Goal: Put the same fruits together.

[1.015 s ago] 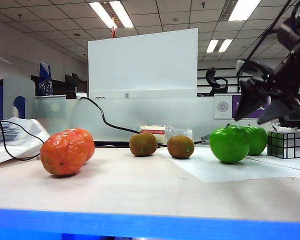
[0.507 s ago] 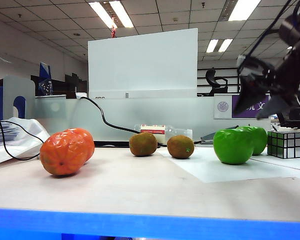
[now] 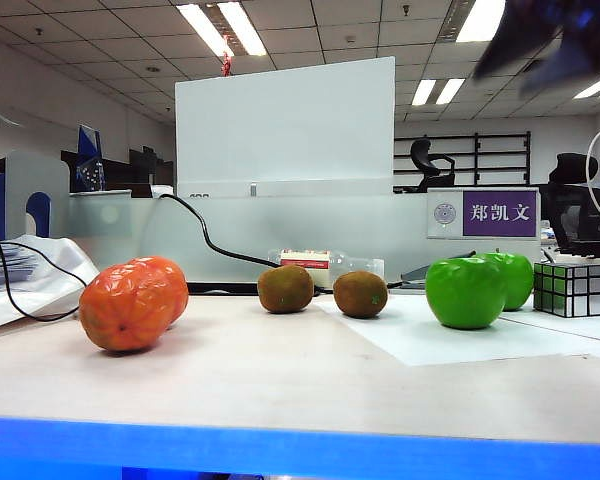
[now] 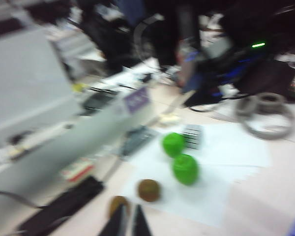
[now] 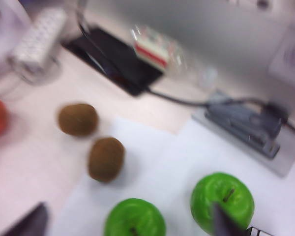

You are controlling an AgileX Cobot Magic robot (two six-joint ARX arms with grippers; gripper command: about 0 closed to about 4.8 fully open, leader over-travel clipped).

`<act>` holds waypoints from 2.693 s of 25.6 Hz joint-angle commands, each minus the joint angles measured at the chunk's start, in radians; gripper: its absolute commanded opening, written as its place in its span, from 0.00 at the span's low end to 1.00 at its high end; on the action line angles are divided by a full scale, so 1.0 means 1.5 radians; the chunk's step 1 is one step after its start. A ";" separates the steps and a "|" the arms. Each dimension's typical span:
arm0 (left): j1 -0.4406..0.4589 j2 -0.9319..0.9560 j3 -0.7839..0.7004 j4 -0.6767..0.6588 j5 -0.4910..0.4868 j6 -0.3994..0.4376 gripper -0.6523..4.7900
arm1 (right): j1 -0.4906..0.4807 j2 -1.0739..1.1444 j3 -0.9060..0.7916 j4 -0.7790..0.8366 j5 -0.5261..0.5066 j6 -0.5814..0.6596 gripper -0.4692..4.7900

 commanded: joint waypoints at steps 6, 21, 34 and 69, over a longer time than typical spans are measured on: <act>0.000 -0.112 -0.003 -0.033 -0.182 -0.009 0.14 | 0.001 -0.200 0.002 -0.094 -0.063 0.000 0.08; 0.000 -0.255 -0.119 -0.056 -0.216 -0.050 0.11 | 0.001 -0.502 -0.078 -0.193 -0.023 0.004 0.08; 0.000 -0.329 -0.272 0.024 -0.202 -0.126 0.11 | 0.001 -0.783 -0.314 -0.034 0.035 0.196 0.08; 0.000 -0.425 -0.787 0.465 -0.194 -0.376 0.11 | 0.001 -0.916 -0.740 0.211 0.330 0.419 0.08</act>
